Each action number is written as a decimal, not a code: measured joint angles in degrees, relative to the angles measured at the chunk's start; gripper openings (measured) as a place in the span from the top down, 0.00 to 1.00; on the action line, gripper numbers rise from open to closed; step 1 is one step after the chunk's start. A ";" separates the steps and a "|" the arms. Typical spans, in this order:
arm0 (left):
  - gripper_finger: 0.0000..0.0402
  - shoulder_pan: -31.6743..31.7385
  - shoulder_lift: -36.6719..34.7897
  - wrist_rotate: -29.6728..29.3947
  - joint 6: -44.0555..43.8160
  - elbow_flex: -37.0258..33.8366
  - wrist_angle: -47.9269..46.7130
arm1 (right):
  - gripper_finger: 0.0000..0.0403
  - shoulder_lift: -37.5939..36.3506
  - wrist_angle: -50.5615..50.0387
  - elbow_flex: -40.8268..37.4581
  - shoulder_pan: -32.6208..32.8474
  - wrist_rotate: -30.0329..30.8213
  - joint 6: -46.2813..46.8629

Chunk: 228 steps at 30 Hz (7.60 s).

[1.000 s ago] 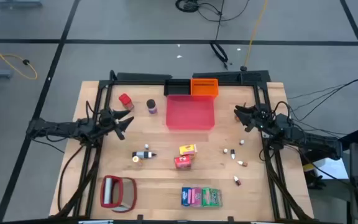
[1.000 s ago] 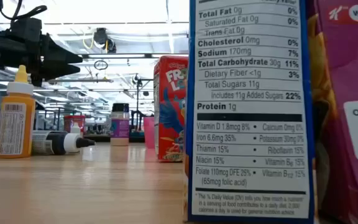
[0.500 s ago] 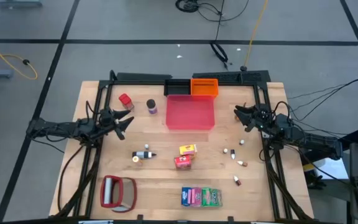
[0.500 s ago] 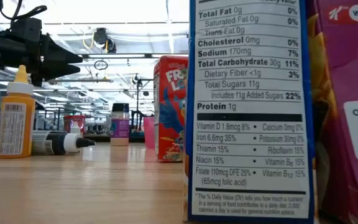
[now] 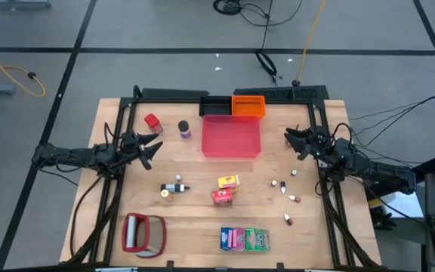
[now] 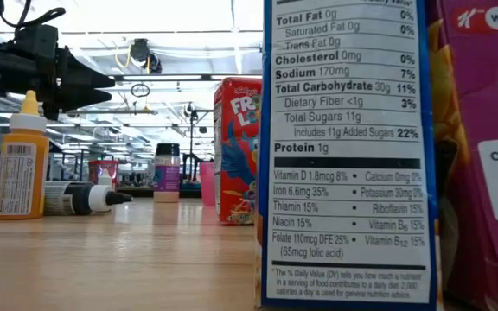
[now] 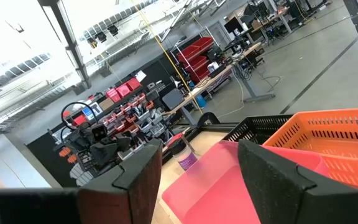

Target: Pick & Place Kitchen Items

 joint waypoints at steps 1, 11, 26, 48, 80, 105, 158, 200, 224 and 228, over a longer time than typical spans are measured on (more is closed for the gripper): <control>0.47 0.00 0.00 0.00 0.00 0.00 0.02 | 0.50 0.02 0.00 0.01 0.00 0.00 0.00; 0.47 0.01 -0.02 -0.02 0.02 0.02 0.01 | 0.50 0.02 0.00 0.02 0.00 0.00 0.00; 0.47 0.00 -0.01 -0.02 0.01 0.01 0.01 | 0.50 0.01 0.00 0.01 -0.01 0.00 0.00; 0.47 1.05 0.00 -3.01 13.38 0.02 4.54 | 0.50 -0.02 10.34 0.00 -0.01 0.16 4.54; 0.47 2.99 37.81 5.42 10.07 52.24 -23.92 | 0.50 33.02 -12.90 41.02 -0.02 -16.85 -5.94; 0.47 3.15 60.79 7.44 7.52 70.11 -33.55 | 0.57 51.10 -77.72 67.65 -0.04 -2.60 11.64; 0.47 4.04 60.96 7.40 8.79 70.09 -32.33 | 0.49 65.44 -67.35 45.22 -16.63 -2.95 13.87; 0.47 4.49 60.96 7.43 8.74 70.09 -32.33 | 1.00 67.06 -56.46 65.53 -22.21 -4.50 -2.14; 0.47 4.81 61.02 7.42 7.19 70.07 -30.86 | 1.00 91.23 -50.28 79.73 -27.20 -7.67 -17.60; 0.47 4.81 61.02 7.41 7.19 70.07 -30.86 | 1.00 93.97 -49.69 79.78 -27.87 -7.70 -18.07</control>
